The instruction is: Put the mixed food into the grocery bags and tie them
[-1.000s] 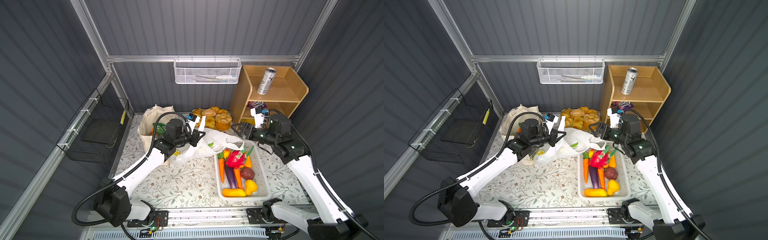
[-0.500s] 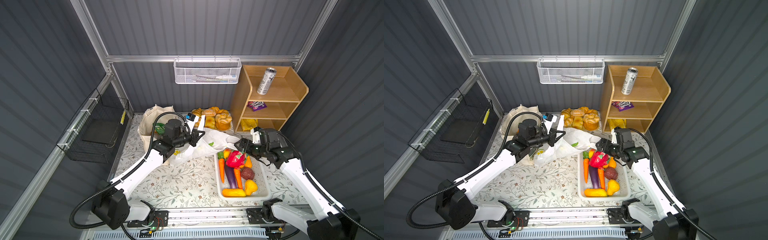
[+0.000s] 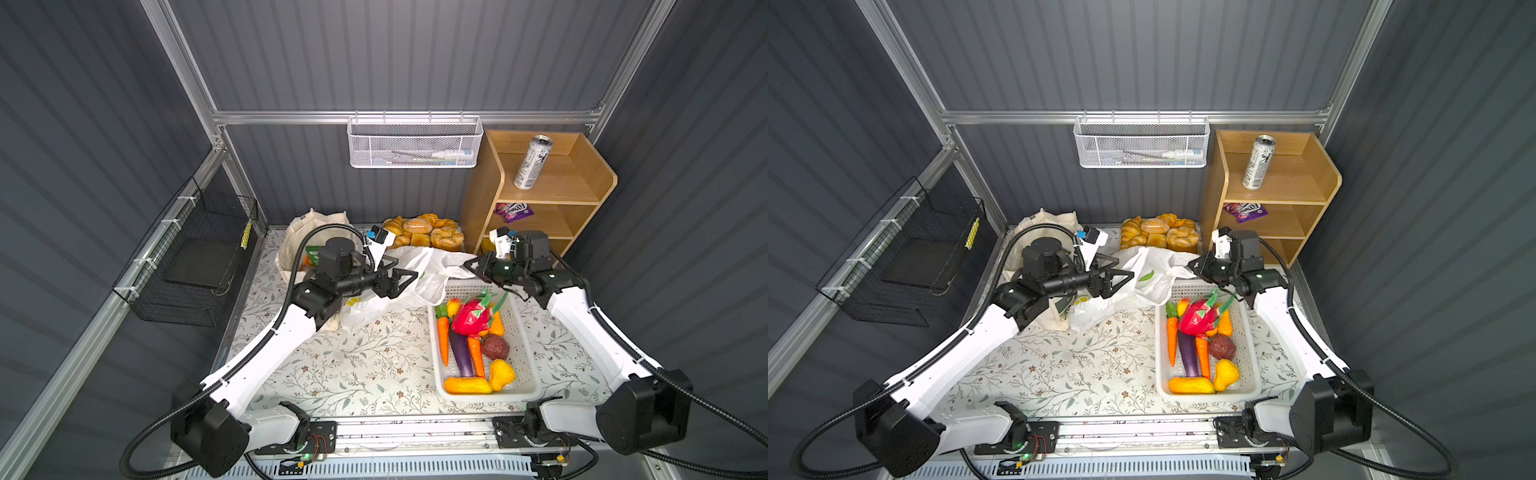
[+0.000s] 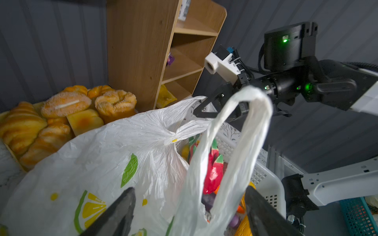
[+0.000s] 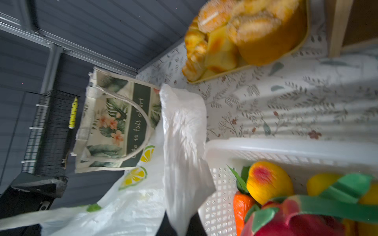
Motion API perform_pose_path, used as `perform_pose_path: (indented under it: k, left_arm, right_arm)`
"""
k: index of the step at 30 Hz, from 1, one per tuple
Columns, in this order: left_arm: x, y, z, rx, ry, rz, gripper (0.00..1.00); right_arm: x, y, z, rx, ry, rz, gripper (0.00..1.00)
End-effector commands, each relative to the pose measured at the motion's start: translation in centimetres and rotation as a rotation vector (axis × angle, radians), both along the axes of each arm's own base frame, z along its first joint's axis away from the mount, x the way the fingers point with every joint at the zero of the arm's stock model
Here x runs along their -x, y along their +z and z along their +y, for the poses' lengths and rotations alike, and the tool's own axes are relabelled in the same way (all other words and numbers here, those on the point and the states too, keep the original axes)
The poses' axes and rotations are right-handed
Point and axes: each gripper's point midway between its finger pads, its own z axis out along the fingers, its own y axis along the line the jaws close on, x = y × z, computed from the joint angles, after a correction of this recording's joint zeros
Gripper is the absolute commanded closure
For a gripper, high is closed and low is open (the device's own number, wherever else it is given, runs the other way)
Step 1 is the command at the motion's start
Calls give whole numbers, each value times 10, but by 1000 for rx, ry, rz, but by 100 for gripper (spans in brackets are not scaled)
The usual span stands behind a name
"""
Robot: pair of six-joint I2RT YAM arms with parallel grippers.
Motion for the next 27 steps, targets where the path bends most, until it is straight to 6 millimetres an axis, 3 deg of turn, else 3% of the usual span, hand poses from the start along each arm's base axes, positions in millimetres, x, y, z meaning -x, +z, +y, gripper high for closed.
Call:
perform_pose_path:
  k: [1,3,6,9,11,12,17,20,22,23,27]
  left_arm:
    - [12,60,17,42,34,-152,13]
    - [3,71,24,40,99,-182,13]
    - [-30,69,37,32,279,-198,14]
    - [-57,44,24,-35,297,-109,20]
    - [-72,13,7,-97,272,-17,24]
    - [-75,14,0,-105,259,-13,24]
    - [-83,-56,-37,-299,243,17,24]
    - [-82,-82,-52,-346,249,14,24]
    - [-81,-87,-61,-346,251,10,23]
    - [-76,-106,-63,-368,237,31,22]
    - [-82,-130,-63,-430,302,58,21]
  right_arm:
    - [-11,28,7,-74,43,-58,100]
    - [-15,33,10,-103,55,-62,100]
    - [-19,37,14,-136,72,-62,100]
    - [-21,39,18,-170,89,-60,100]
    - [-21,40,21,-194,98,-57,100]
    - [-21,41,21,-203,100,-58,100]
    - [-20,48,24,-239,105,-69,100]
    - [-21,51,23,-249,100,-77,100]
    - [-21,50,23,-250,95,-77,100]
    - [-21,49,23,-251,94,-75,100]
    - [-20,47,23,-252,95,-74,100]
